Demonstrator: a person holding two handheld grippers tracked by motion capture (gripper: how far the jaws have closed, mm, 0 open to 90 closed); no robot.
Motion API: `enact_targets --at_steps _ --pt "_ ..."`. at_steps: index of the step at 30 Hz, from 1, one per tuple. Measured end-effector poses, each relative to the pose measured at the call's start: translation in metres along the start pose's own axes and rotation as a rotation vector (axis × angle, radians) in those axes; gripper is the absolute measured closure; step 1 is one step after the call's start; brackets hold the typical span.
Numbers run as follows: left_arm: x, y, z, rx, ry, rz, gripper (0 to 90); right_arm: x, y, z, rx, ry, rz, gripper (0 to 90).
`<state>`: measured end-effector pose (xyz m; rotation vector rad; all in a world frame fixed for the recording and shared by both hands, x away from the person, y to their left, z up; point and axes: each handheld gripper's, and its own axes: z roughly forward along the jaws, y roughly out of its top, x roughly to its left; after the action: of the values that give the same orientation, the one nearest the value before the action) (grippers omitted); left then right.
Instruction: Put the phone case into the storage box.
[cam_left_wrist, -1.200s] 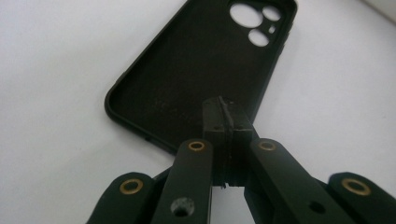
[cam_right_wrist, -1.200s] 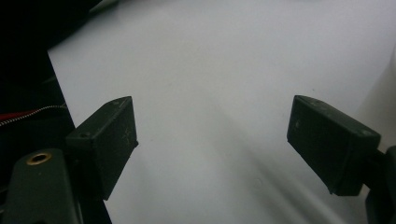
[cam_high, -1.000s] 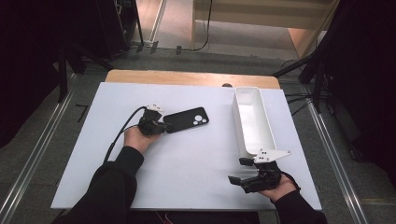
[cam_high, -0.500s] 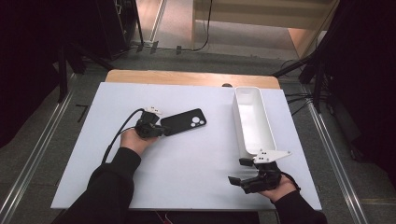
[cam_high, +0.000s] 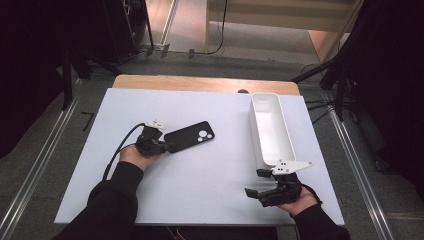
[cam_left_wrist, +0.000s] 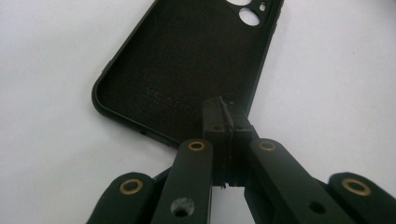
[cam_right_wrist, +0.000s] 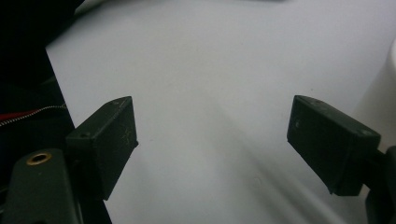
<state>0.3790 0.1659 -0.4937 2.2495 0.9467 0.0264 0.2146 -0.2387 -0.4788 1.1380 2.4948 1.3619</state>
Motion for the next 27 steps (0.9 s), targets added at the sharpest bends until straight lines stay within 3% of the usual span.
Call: enact_targets --at_steps 5,8,21,27 --pt "-0.003 -0.011 -0.008 0.002 -0.013 -0.016 88.9 0.000 0.000 0.000 0.003 -0.003 -0.001 14.4" --pt "-0.005 -0.019 -0.012 0.000 -0.045 -0.042 88.9 0.000 0.000 0.000 0.003 -0.003 0.001 14.4" --pt "-0.010 -0.028 -0.019 0.010 -0.045 -0.038 88.6 0.000 0.000 0.001 0.001 -0.007 0.002 14.4" --pt "-0.008 -0.026 -0.028 -0.033 -0.065 -0.041 75.3 0.000 0.000 0.000 0.002 -0.007 0.001 14.4"
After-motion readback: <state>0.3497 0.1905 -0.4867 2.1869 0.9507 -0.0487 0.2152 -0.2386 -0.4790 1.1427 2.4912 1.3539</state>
